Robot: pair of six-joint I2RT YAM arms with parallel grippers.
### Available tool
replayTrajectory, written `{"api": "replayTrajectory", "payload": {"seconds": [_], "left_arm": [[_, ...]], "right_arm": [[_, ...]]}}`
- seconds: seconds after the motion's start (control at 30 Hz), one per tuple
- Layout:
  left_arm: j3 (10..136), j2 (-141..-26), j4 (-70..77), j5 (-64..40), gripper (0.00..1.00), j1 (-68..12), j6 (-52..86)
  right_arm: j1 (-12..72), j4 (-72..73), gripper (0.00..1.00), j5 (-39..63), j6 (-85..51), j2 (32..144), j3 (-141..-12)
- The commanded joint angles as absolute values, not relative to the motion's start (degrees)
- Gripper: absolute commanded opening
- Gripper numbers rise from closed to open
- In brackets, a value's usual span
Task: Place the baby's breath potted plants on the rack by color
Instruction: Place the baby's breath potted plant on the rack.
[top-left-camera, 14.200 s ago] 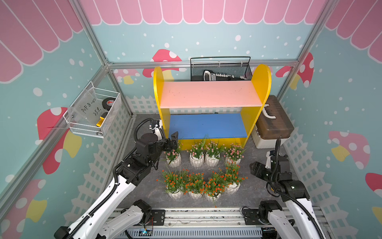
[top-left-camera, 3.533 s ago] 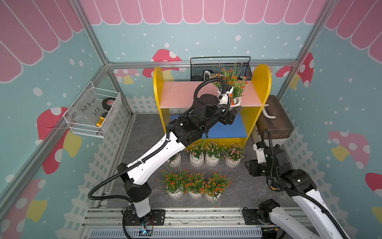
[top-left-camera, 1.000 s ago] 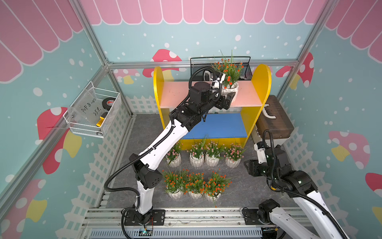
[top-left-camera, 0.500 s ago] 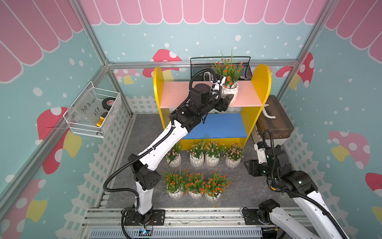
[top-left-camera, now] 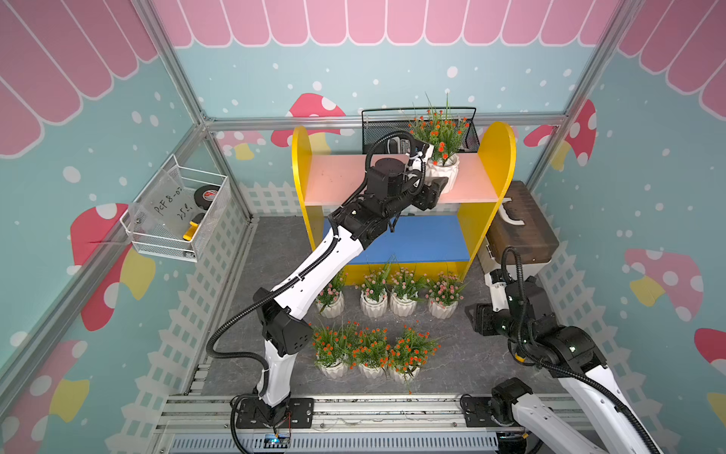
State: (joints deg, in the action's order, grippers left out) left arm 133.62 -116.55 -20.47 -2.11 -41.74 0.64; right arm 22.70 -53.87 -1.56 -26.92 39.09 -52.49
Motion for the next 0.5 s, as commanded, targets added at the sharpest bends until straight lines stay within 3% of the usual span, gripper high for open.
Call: {"api": "replayTrajectory", "payload": {"seconds": [0.0,0.47], "left_arm": [[136.34,-119.46,-21.09,-3.9,0.74,-42.36,1.65],[145.3,-126.48,-21.46,-4.61,0.73,-44.46,2.89]], "right_arm": [[22.5,-53.7,0.58,-2.27,-27.51,38.41,-51.89],[22.49,-53.56,0.58,-2.38,-27.51,37.79,-51.81]]}}
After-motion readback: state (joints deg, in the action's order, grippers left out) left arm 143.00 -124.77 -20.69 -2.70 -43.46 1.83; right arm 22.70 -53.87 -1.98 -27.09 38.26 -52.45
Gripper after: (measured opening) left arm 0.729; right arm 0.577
